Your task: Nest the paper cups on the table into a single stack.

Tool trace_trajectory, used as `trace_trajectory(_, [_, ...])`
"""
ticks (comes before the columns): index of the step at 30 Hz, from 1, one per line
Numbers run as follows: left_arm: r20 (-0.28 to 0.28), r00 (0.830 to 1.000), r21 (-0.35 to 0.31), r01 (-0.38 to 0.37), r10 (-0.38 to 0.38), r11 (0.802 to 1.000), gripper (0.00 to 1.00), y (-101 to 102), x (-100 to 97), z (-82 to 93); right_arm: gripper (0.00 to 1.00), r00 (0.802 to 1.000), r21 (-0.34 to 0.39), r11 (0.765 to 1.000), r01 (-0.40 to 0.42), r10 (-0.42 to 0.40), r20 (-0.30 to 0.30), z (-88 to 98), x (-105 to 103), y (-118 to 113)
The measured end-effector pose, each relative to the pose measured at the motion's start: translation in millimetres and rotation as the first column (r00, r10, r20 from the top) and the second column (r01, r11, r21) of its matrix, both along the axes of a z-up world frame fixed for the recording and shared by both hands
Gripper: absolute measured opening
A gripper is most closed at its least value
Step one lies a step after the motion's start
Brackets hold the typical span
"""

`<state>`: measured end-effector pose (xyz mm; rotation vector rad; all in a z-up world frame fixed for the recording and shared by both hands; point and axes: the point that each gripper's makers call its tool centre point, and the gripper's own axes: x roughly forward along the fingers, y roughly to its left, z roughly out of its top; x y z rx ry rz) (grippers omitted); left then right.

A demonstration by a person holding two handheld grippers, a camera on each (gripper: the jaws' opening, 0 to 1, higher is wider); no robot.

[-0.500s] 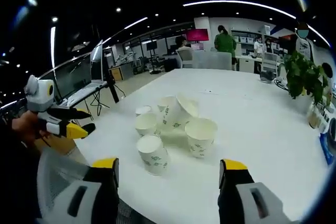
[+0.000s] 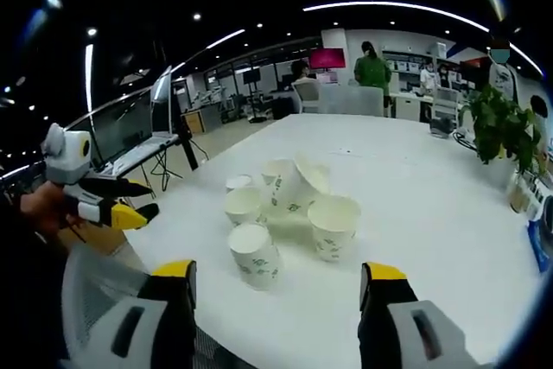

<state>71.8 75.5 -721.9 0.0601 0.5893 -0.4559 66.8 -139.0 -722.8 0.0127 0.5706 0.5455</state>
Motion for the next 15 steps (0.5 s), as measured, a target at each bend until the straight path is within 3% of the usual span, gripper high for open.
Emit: trace_trajectory(15, [0.001,1.000,0.006,0.022,-0.022,1.000,0.67,-5.4,1.8,1.3,0.77,1.000,0.004,1.000,-0.010,0.010,0.006,1.6,4.9,2.6])
